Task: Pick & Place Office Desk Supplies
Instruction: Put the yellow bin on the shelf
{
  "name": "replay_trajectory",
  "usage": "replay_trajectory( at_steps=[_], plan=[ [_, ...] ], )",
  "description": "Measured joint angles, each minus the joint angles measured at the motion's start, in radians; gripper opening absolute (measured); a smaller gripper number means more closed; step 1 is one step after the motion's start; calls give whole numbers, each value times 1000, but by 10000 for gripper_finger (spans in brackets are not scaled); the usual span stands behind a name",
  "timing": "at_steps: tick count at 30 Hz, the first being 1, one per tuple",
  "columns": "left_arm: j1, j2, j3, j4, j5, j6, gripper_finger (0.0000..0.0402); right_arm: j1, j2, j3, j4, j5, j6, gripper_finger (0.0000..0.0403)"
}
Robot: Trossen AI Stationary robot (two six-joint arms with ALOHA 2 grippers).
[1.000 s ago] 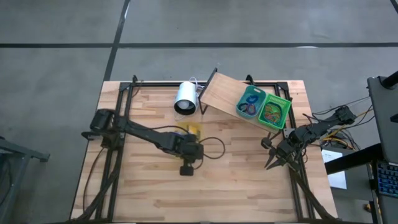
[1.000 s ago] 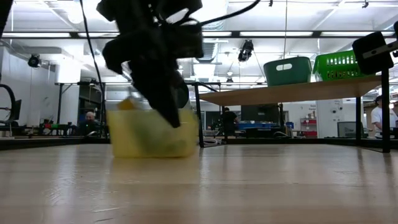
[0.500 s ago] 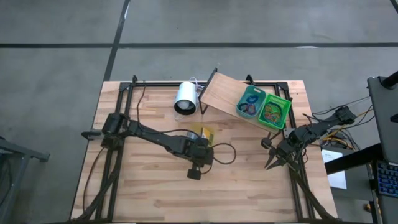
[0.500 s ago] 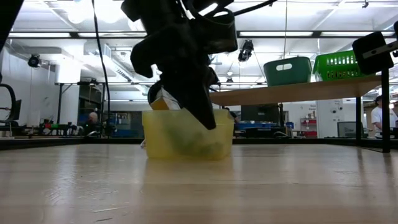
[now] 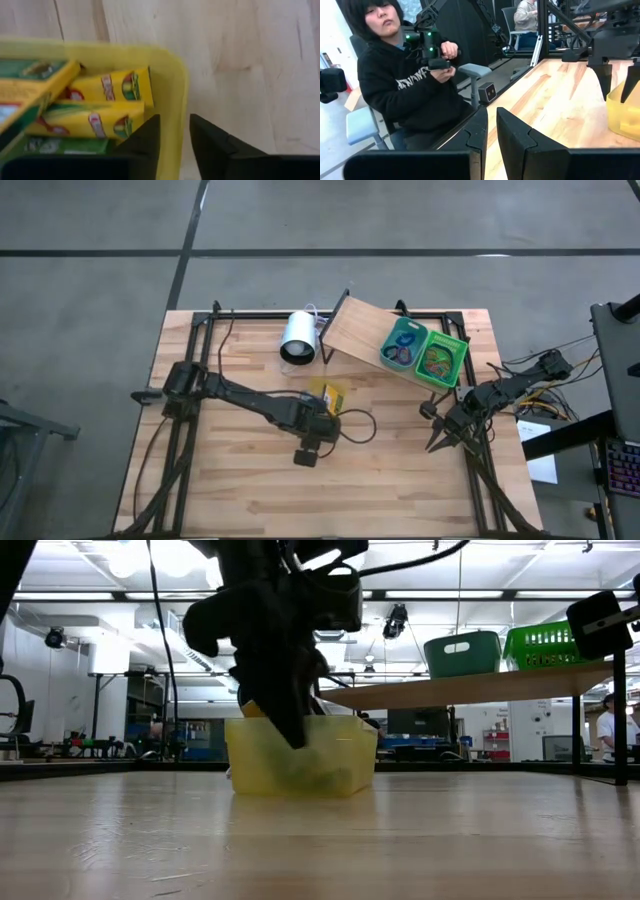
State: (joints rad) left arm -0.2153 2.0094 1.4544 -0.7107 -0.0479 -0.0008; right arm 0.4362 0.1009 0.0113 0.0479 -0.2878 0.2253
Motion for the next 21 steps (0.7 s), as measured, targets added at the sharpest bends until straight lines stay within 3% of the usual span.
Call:
replay_trajectory(
  at_steps=[6, 10, 21],
  plan=[
    [0, 0, -1, -58, 0, -7, 149, 0, 0, 0, 0, 0, 0, 38],
    [-2, 0, -1, -54, 0, -7, 154, 0, 0, 0, 0, 0, 0, 38],
    [-6, 0, -16, -33, -6, -57, 58, 0, 0, 0, 0, 0, 0, 38]
  ],
)
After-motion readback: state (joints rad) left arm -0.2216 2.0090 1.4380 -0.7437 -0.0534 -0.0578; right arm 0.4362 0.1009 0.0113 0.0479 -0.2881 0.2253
